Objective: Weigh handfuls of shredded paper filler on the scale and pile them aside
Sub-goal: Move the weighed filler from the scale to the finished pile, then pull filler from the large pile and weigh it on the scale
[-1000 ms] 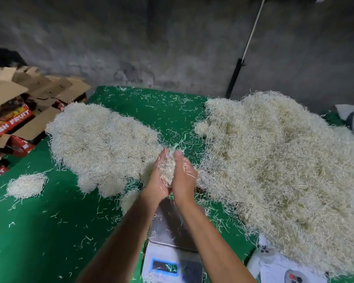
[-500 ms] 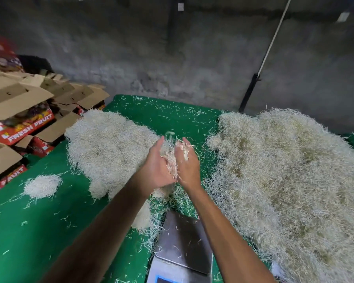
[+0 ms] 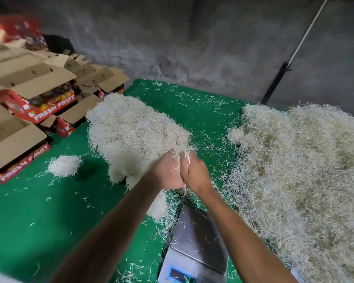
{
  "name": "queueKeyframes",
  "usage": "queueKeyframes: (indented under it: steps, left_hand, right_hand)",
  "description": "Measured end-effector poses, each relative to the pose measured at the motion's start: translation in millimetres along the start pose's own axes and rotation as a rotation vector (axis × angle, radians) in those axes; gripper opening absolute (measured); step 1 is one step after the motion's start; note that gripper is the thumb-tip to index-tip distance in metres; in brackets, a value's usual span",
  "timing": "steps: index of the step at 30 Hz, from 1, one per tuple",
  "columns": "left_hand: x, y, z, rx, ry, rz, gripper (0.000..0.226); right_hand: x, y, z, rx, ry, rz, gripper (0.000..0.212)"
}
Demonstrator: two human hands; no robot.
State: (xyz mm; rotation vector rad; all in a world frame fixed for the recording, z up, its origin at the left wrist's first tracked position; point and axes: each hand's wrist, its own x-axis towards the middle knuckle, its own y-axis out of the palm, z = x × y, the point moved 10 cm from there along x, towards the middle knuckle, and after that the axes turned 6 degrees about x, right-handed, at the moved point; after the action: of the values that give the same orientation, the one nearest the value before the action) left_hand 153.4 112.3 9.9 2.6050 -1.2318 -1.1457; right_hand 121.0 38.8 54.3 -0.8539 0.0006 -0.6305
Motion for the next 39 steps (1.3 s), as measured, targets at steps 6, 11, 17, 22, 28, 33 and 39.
queueKeyframes:
  steps: [6,11,17,22,28,33,39]
  left_hand:
    - [16.0,-50.1,24.4,-0.441,-0.032,-0.191,0.063]
    - [26.6,-66.2,19.2,-0.478,-0.021,-0.186,0.065]
    - [41.8,-20.8,24.0,-0.405,-0.011,-0.048,0.056]
    - [61.0,50.0,54.3,-0.287,-0.104,0.069,0.054]
    - [95.6,119.8,102.1,-0.191,-0.194,0.109,0.066]
    - [111.7,156.9,133.8,0.17,-0.261,0.136,0.061]
    - [122.0,223.7,98.4,0.244,-0.114,0.228,0.046]
  right_hand:
    - [64.1,22.0,-23.5,0.269,0.458,0.127,0.098]
    - [139.4,6.4,35.7,0.757,0.414,0.148,0.092]
    - [85.8,-20.2,-36.2,0.607,0.436,0.045,0.051]
    - [13.0,-63.9,-143.7,0.087,0.45,0.069,0.027]
    - [-113.3,-71.5,-280.6,-0.454,0.615,0.411,0.086]
    - [-127.5,-87.5,-278.4,-0.374,0.561,0.205,0.026]
    - [-77.6,-146.7,-234.2,0.031,0.361,-0.067,0.057]
